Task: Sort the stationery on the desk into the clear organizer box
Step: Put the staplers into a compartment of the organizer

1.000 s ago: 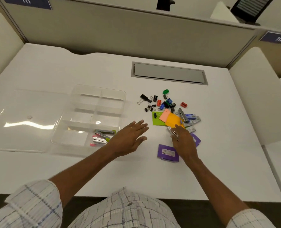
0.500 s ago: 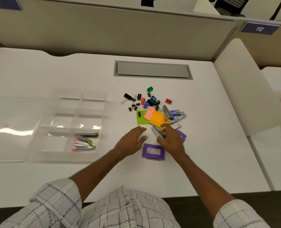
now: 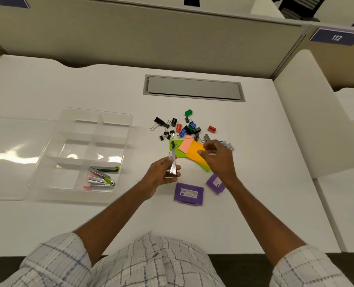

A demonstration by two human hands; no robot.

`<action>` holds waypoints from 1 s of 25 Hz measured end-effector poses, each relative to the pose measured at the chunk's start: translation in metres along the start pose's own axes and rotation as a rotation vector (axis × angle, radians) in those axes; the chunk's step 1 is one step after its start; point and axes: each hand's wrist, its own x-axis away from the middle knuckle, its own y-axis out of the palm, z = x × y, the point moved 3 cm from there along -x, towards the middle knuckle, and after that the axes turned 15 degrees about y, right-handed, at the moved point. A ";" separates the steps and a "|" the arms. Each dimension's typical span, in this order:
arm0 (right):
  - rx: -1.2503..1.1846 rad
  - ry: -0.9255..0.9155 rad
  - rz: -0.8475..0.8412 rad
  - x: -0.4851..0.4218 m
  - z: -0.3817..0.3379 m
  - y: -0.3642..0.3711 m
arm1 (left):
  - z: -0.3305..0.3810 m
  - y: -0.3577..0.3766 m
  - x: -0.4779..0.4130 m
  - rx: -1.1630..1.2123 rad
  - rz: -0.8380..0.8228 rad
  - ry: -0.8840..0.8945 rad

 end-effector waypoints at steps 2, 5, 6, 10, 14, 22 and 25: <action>0.213 0.015 0.100 -0.024 0.004 -0.009 | 0.004 -0.010 0.005 0.036 0.028 -0.004; 0.517 0.044 0.040 -0.043 0.012 0.004 | 0.013 -0.027 0.019 0.113 0.062 -0.027; 0.578 0.028 0.045 -0.044 0.013 0.010 | 0.017 -0.032 0.026 0.134 0.061 -0.025; 0.480 -0.020 0.161 -0.046 0.012 0.022 | 0.037 -0.059 0.057 0.153 0.001 0.051; 0.128 -0.013 0.189 -0.029 -0.001 0.023 | 0.063 -0.098 0.085 -0.095 -0.053 0.195; -0.143 -0.041 -0.176 0.051 -0.066 0.079 | 0.085 -0.196 0.105 -1.293 0.004 0.439; -0.156 -0.067 -0.259 0.078 -0.082 0.104 | 0.079 -0.200 0.089 -1.597 -0.166 0.520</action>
